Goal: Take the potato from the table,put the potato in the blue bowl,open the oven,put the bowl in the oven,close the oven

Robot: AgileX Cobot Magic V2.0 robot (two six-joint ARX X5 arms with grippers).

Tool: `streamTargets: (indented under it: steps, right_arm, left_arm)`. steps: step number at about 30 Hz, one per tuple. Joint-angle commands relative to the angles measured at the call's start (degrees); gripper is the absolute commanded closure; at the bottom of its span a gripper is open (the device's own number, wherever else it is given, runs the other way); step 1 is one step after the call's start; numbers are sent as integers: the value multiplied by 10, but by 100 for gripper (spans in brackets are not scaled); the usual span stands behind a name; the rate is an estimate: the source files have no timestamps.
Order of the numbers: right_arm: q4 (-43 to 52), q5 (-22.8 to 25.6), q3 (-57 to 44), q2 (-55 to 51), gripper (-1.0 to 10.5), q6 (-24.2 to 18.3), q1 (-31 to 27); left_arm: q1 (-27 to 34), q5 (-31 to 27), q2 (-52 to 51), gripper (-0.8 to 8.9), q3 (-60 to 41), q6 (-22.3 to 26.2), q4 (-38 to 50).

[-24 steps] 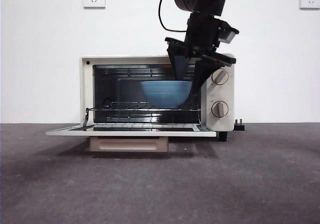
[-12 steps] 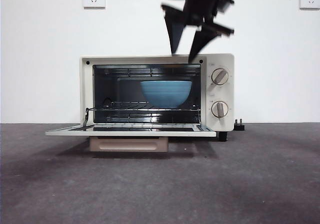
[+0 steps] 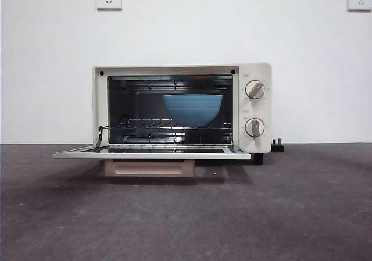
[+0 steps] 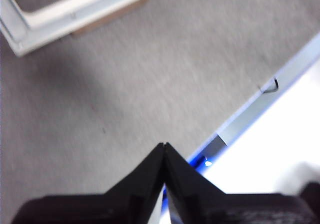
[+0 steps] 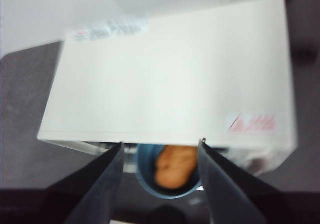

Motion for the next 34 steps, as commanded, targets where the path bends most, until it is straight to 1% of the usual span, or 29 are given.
streamTargets:
  steps: [1, 3, 5, 7, 8, 10, 12, 14, 18, 21, 23, 26, 28, 30, 31, 34]
  right_arm:
    - [-13, 5, 2, -18, 698, -136, 4]
    - [-14, 5, 2, -35, 699, -173, 10]
    - [-14, 9, -1, -52, 699, -192, 11]
    - [-14, 18, -5, -66, 702, -209, 11]
    - [-14, 24, -11, -75, 726, -219, 11]
    - [-14, 39, -31, -92, 816, -241, 11]
    - [-14, 55, -69, -117, 895, -256, 10]
    - [-14, 58, -115, -144, 923, -261, 5]
    - [-14, 57, -217, -204, 923, -289, -36]
    - [-14, 40, -288, -246, 923, -302, -73]
    - [-13, 18, -327, -272, 923, -312, -97]
    - [10, -21, -400, -328, 923, -323, -138]
    - [35, -43, -446, -370, 923, -333, -162]
    - [57, -53, -493, -415, 923, -341, -183]
    - [62, -53, -511, -434, 923, -345, -190]
    - [73, -52, -570, -497, 923, -349, -205]
  left_arm:
    - [15, 1, 33, 822, 1, 13, 35]
    - [34, 2, 66, 822, 1, 18, 53]
    - [61, 13, 100, 822, 1, 30, 69]
    - [96, 59, 138, 822, 1, 42, 87]
    - [117, 93, 160, 822, 1, 47, 98]
    - [156, 152, 199, 822, 1, 48, 118]
    - [200, 192, 238, 822, 1, 41, 142]
    - [240, 211, 271, 822, 1, 32, 165]
    - [300, 242, 335, 822, 1, 24, 190]
    - [332, 241, 382, 822, 1, 21, 198]
    - [343, 242, 409, 822, 1, 17, 206]
    - [348, 242, 452, 822, 1, -6, 224]
    - [349, 261, 474, 822, 1, -15, 232]
    - [348, 292, 494, 822, 1, -25, 245]
    - [346, 299, 500, 822, 1, -38, 254]
    - [340, 296, 515, 822, 1, -78, 281]
